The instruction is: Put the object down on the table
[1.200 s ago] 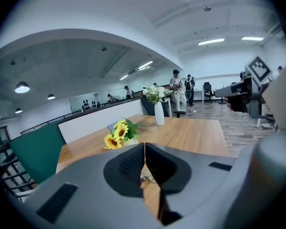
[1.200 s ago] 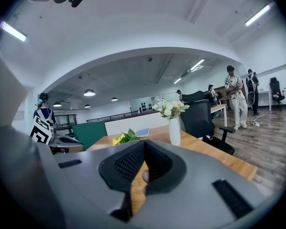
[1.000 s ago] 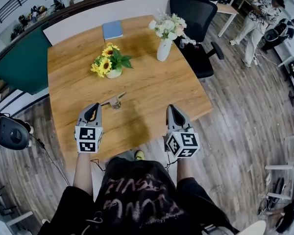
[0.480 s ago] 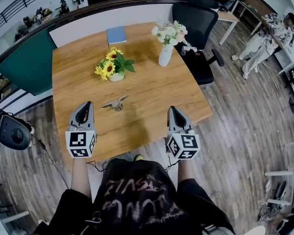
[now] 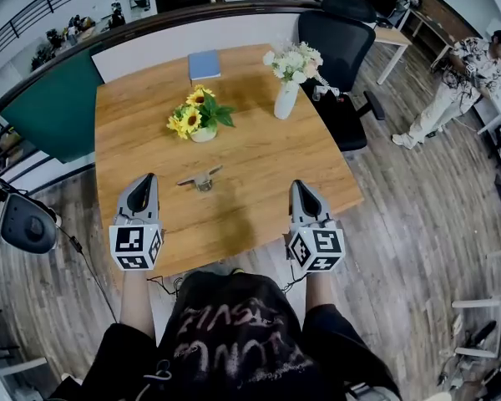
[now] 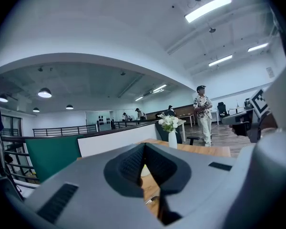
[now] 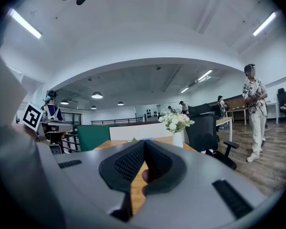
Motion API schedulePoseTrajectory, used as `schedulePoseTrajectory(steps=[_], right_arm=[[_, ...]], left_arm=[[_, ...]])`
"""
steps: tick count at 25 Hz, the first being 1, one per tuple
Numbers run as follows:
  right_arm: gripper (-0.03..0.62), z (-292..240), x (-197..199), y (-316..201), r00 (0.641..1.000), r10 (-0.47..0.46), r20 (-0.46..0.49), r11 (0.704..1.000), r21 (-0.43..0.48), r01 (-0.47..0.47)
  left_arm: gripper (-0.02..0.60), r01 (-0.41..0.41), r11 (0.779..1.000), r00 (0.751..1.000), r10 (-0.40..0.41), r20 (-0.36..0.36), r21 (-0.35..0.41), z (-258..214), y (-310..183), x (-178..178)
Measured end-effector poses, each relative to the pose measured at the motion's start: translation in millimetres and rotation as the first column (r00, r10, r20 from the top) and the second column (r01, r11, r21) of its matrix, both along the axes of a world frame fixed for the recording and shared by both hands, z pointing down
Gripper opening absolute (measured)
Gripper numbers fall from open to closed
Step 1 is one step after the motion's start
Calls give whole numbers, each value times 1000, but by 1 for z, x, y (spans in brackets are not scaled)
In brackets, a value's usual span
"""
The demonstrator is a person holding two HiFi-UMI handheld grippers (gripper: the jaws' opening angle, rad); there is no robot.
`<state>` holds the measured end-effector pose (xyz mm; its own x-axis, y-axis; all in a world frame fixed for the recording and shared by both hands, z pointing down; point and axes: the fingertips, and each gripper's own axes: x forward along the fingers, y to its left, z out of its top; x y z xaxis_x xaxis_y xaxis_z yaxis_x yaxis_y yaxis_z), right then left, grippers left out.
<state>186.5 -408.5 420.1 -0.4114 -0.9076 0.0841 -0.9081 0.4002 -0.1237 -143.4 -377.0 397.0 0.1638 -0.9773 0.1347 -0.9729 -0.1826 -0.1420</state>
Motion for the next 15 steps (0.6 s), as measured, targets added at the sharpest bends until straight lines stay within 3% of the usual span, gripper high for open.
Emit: schedulePoseTrajectory(steps=[15], right_arm=[[5, -5, -2, -10, 1000, -12, 0, 1000, 5, 12]], left_arm=[[12, 3, 1000, 1000, -3, 6, 9, -3, -6, -4]])
